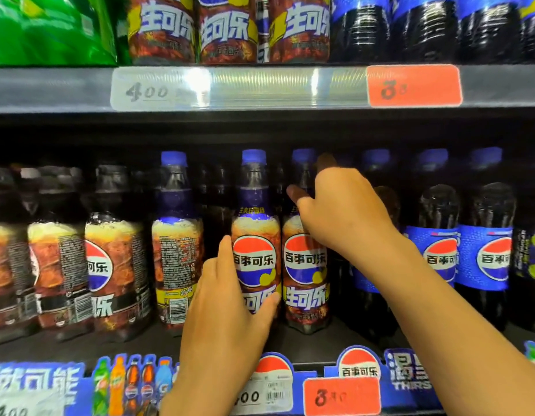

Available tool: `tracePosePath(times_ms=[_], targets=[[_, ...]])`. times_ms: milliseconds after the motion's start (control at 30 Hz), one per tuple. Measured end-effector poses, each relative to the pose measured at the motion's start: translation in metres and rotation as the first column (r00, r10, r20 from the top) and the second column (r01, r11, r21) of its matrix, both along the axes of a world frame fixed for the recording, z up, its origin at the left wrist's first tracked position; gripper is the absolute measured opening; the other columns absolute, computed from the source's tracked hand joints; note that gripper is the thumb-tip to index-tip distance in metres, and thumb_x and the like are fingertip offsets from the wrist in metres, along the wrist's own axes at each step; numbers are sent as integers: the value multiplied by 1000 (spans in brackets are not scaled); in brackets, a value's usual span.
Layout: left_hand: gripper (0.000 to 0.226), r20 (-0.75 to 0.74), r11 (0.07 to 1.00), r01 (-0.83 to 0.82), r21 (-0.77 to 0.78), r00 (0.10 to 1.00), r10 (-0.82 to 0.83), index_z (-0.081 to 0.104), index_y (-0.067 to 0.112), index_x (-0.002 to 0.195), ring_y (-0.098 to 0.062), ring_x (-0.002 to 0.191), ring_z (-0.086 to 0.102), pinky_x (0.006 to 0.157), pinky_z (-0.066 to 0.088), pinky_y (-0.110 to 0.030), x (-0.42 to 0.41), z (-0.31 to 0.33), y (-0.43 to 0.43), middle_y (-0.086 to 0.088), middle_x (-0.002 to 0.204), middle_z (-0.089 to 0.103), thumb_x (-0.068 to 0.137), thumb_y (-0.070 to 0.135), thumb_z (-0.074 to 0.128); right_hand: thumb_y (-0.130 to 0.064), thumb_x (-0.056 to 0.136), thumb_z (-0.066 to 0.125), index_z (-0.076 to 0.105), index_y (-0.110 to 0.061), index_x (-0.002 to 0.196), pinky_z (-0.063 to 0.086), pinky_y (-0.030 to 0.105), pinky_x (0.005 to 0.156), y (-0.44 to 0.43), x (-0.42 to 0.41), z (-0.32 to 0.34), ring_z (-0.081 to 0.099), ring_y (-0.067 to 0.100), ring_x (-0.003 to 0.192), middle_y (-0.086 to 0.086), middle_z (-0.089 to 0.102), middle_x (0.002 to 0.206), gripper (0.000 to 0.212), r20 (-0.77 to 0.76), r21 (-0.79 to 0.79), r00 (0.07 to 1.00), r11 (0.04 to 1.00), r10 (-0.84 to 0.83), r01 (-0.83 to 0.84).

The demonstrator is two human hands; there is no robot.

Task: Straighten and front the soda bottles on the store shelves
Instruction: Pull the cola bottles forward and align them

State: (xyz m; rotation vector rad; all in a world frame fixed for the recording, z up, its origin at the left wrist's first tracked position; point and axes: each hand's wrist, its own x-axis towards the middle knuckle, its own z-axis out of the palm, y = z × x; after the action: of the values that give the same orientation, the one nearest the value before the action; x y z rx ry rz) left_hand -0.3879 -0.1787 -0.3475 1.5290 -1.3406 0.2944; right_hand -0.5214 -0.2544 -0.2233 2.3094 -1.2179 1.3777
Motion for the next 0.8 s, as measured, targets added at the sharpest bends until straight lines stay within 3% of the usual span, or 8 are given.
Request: tracePosePath(times_ms=[133,333,567,800], targets=[[99,0,1000,6,-13,1000,-6,13,38,148,-7,109,52,88,53,-32,0,-2,0,15,121,43,72,51,75,-43,89,57,39,-18,79,35,32,60,-4,0,0,56,38,80,15,61,86,32,-4,-25,1000,1000,10,-10],[98,11,1000,20,-21,1000,-20,13,40,147,-5,107,52,85,53,-25,3,-3,1,19,119,41,71,54,74,-40,89,56,40,-16,81,23,28,46,-5,0,-1,36,24,60,-3,35,61,30,7,-55,999,998,-38,38],[99,23,999,35,-36,999,-34,13,40,146,-5,108,51,87,52,-26,3,-4,2,20,120,39,70,56,74,-42,89,55,34,-18,64,31,30,52,-2,-5,0,45,30,61,1,39,59,41,23,-42,997,997,-67,68],[99,33,997,66,-32,997,-65,9,41,146,-3,111,50,88,51,-24,-2,-2,2,22,121,37,71,57,72,-33,88,56,37,-14,63,29,30,51,4,-9,2,44,32,61,4,40,60,37,12,-40,994,993,-106,107]])
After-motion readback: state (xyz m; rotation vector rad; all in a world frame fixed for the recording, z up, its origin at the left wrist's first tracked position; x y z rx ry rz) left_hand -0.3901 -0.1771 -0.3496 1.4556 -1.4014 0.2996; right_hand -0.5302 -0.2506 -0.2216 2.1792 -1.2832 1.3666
